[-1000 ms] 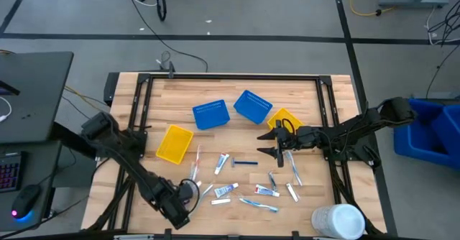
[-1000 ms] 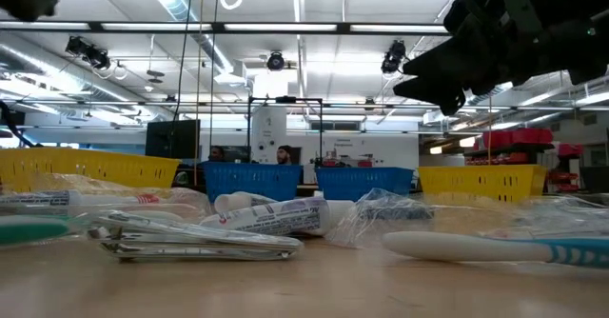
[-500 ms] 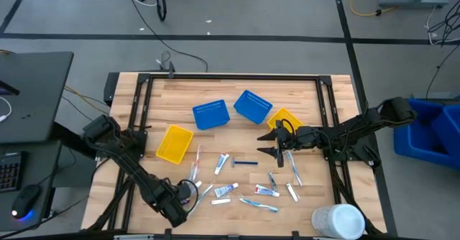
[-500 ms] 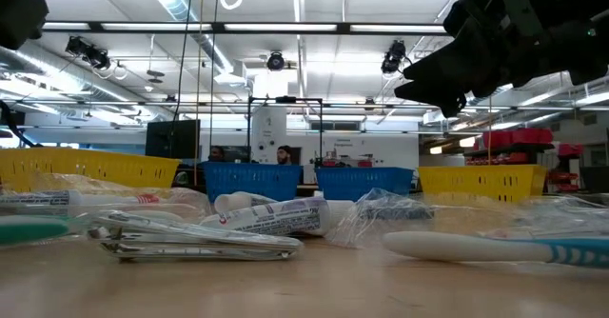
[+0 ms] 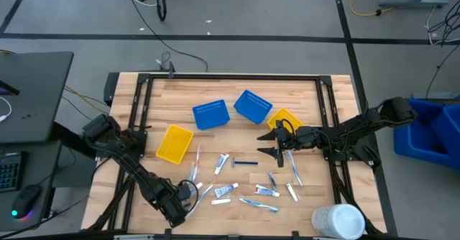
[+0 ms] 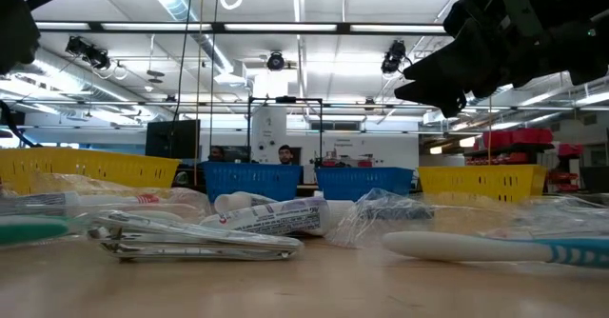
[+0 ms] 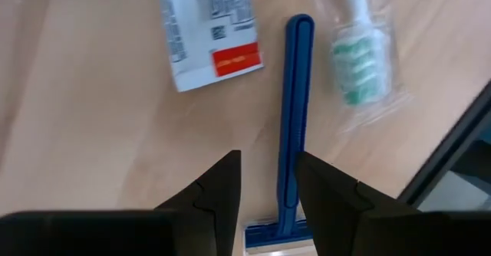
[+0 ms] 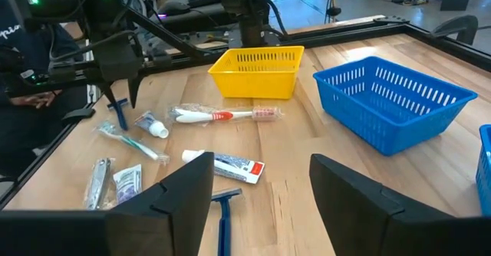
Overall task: Pick & Place Travel size toiletries
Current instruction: Put the blue razor into the left yellow bin
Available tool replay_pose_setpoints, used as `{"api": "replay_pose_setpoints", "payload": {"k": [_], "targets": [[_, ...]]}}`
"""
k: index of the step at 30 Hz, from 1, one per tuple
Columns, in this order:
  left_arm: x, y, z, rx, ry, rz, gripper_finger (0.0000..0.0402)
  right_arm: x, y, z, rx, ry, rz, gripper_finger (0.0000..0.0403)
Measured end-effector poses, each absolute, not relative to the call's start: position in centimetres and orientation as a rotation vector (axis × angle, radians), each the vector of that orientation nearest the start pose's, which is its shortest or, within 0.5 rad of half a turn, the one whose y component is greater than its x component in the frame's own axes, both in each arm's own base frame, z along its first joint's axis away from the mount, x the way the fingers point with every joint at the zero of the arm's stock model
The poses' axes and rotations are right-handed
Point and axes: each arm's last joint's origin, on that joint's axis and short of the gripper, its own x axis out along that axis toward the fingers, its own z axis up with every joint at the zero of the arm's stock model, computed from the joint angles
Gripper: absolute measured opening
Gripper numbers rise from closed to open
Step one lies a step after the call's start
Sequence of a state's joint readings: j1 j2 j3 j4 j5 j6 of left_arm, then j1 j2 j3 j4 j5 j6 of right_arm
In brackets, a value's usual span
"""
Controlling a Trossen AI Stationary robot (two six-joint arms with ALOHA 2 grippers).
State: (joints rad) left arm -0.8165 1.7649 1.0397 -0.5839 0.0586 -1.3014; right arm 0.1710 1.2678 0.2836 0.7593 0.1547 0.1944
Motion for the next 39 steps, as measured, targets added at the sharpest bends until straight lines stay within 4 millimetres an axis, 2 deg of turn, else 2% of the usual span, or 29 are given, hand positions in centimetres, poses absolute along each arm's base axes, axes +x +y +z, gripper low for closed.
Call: {"api": "replay_pose_setpoints", "payload": {"k": [10,20,27,33,39], "targets": [[22.4,-24.0,16.1,-0.566,1.415,0.141,0.0134,21.8,3.3,16.3,0.157,0.223,-0.005,0.0221],[21.6,-24.3,15.2,-0.557,1.411,0.102,0.0134,21.8,3.3,16.3,0.157,0.224,-0.006,0.0211],[21.6,-24.3,15.2,-0.530,1.400,0.084,0.0134,21.8,3.3,16.3,0.157,0.224,-0.006,0.0220],[21.3,-23.3,15.2,-0.490,1.411,0.201,0.0134,21.8,3.3,16.3,0.157,0.223,-0.006,0.0229],[22.0,-23.0,15.9,-0.505,1.393,0.218,0.0133,21.8,3.3,16.3,0.157,0.223,-0.006,0.0231]]}}
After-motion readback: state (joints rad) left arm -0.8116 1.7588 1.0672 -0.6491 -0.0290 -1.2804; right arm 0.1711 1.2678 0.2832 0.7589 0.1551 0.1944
